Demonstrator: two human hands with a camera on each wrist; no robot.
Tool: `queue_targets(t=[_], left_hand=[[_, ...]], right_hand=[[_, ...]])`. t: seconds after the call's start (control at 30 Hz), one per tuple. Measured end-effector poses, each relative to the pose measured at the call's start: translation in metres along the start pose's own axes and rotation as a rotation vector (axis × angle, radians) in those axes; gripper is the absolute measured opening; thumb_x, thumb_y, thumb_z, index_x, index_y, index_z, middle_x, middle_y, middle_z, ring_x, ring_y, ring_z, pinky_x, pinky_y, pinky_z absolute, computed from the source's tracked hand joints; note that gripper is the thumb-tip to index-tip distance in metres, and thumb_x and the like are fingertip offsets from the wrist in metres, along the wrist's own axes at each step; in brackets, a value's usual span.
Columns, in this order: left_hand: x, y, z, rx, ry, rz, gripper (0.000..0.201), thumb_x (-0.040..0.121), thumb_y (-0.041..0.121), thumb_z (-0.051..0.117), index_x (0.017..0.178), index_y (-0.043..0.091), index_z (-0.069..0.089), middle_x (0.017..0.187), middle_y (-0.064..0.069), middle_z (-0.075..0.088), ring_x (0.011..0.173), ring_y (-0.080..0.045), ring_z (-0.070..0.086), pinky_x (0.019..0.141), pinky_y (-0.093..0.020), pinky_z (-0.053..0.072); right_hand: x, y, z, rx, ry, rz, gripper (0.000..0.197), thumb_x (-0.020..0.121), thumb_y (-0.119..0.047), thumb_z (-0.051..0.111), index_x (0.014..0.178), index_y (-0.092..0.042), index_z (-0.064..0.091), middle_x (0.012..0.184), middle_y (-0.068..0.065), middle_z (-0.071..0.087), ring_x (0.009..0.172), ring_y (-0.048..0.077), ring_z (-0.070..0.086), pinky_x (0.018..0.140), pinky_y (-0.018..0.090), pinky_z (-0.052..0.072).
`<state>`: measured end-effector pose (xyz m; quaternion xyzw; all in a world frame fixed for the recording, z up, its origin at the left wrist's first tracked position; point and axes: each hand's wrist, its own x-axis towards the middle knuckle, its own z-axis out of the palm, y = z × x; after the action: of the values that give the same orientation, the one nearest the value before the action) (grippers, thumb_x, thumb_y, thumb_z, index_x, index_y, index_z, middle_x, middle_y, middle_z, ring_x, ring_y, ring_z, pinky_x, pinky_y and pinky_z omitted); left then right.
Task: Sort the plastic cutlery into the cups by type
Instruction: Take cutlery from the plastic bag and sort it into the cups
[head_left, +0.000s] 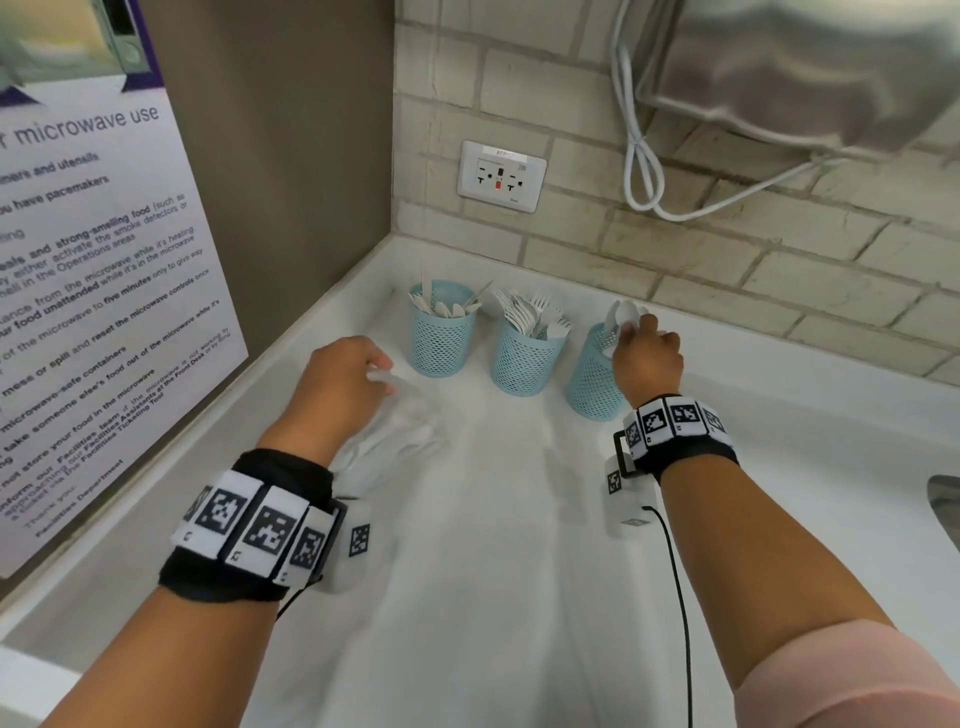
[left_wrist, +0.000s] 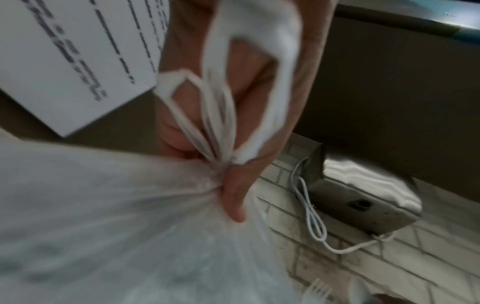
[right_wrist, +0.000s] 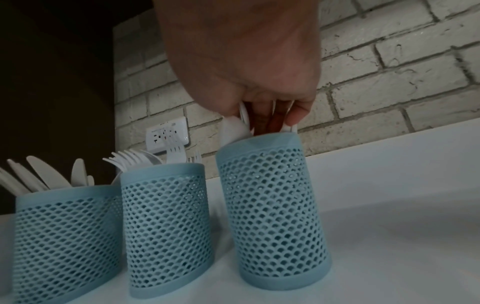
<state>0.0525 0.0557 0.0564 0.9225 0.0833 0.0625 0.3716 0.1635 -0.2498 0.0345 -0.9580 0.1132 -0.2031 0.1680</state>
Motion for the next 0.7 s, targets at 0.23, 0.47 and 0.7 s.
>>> queue_targets(t=[0.23,0.47,0.7], left_hand=[[0.003,0.034,0.028,-0.174,-0.137,0.261,0.022,0.079,-0.002,0.068,0.096,0.011,0.066,0.083,0.008,0.056,0.071,0.001,0.050,0.061,0.005,0.035],[0.014,0.045,0.067,-0.240,-0.271,0.383,0.030,0.077,-0.007,0.067,0.101,0.010,0.066,0.089,0.003,0.058,0.076,-0.002,0.051,0.065,0.002,0.037],[0.020,0.035,0.073,-0.395,-0.454,0.308,0.052,0.073,-0.008,0.071,0.113,0.021,0.056,0.091,0.005,0.057,0.083,-0.003,0.056,0.078,-0.007,0.044]], right_hand=[[-0.001,-0.004,0.000,0.122,0.073,-0.045,0.064,0.090,-0.035,0.051,0.147,-0.022,0.024,0.151,0.010,0.028,0.133,0.034,0.027,0.106,0.047,0.025],[-0.005,0.001,0.005,-0.060,-0.263,-0.065,0.057,0.100,-0.040,0.028,0.151,-0.020,0.011,0.159,0.008,0.005,0.145,0.032,0.006,0.114,0.053,0.012],[-0.025,-0.035,-0.024,0.262,0.139,-0.396,0.034,0.083,-0.025,0.061,0.116,-0.018,0.062,0.132,0.002,0.055,0.125,0.028,0.040,0.102,0.042,0.031]])
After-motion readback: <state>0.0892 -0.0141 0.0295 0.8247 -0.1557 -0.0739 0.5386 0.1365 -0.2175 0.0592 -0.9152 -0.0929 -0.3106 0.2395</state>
